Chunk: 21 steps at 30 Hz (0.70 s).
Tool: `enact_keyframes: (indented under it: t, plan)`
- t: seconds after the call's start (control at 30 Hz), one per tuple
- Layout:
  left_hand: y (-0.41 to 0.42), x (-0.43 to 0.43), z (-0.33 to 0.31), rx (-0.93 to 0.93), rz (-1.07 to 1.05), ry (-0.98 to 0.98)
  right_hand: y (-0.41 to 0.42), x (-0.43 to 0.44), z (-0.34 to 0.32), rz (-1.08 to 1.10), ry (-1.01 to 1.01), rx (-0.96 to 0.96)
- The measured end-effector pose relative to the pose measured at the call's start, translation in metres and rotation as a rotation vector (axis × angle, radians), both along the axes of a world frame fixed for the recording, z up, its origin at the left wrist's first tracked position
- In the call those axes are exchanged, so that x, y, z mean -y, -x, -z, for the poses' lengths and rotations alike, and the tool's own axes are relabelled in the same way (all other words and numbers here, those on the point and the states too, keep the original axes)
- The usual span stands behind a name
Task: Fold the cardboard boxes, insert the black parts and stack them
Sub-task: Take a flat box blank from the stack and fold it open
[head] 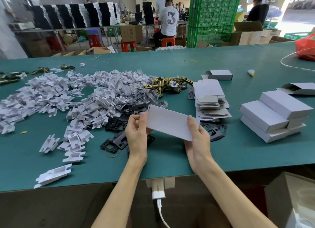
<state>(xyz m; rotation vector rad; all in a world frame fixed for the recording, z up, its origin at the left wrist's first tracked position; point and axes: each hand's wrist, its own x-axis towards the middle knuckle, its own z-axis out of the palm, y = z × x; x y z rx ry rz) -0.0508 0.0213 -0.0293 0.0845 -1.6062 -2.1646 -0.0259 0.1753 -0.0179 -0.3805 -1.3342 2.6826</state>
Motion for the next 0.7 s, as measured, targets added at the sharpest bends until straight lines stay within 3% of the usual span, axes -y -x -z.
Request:
enact_keyframes:
  t: [0.17, 0.3, 0.7]
  plan:
    - [0.002, -0.003, 0.006, 0.037, 0.165, 0.046, 0.006, -0.031, -0.004, -0.023, -0.150, -0.017]
    - [0.003, -0.003, 0.006, 0.075, 0.263, 0.074, 0.005, -0.039, 0.002, -0.076, -0.156, -0.060]
    - [0.001, -0.005, 0.003, 0.085, 0.223, 0.080, 0.003, -0.038, 0.004, -0.127, -0.174, -0.107]
